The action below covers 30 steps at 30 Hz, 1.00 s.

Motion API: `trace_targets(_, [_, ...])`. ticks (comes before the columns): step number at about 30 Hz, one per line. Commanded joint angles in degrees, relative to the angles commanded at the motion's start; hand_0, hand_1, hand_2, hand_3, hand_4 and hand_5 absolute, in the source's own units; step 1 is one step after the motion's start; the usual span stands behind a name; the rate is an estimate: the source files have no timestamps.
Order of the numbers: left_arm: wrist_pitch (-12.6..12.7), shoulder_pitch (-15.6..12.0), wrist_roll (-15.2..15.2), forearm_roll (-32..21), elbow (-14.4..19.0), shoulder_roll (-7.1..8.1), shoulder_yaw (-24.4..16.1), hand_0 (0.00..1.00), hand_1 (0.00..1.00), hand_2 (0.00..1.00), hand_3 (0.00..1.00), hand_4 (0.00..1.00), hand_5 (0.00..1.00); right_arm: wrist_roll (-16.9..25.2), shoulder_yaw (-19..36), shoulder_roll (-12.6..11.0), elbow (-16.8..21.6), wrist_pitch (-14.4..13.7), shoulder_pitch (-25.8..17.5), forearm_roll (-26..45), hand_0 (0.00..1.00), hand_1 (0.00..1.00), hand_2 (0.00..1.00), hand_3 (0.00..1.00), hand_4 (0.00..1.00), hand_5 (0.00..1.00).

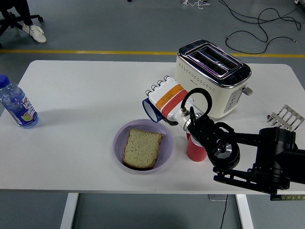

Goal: Pick up the cup,pour liquid into bread,place the cup on the desk

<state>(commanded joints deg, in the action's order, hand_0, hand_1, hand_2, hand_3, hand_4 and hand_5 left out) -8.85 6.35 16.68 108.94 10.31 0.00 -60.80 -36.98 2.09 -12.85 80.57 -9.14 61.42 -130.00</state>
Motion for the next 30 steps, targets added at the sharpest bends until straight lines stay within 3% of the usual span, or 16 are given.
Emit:
trace_targets(15, [-0.2,-0.1,0.0,0.0,0.0,0.00,-0.1,0.654,0.689,0.707,0.589,0.295,0.886,0.0,1.3,0.2,0.8,-0.8,-0.6,0.0,0.320,0.361,0.541,0.561,0.529,0.002])
trace_targets(20, [-0.3,-0.1,0.0,0.3,0.0,0.00,-0.3,0.653,0.689,0.706,0.589,0.295,0.885,0.0,6.7,-0.1,1.6,-3.2,-3.9,2.7,0.313,0.357,0.536,0.558,0.543,0.002])
trace_targets(30, [-0.2,-0.1,0.0,0.5,0.0,0.00,-0.4,0.653,0.690,0.706,0.589,0.295,0.888,0.4,26.1,-3.2,9.1,-8.4,-13.0,21.0,0.331,0.357,0.535,0.561,0.515,0.002])
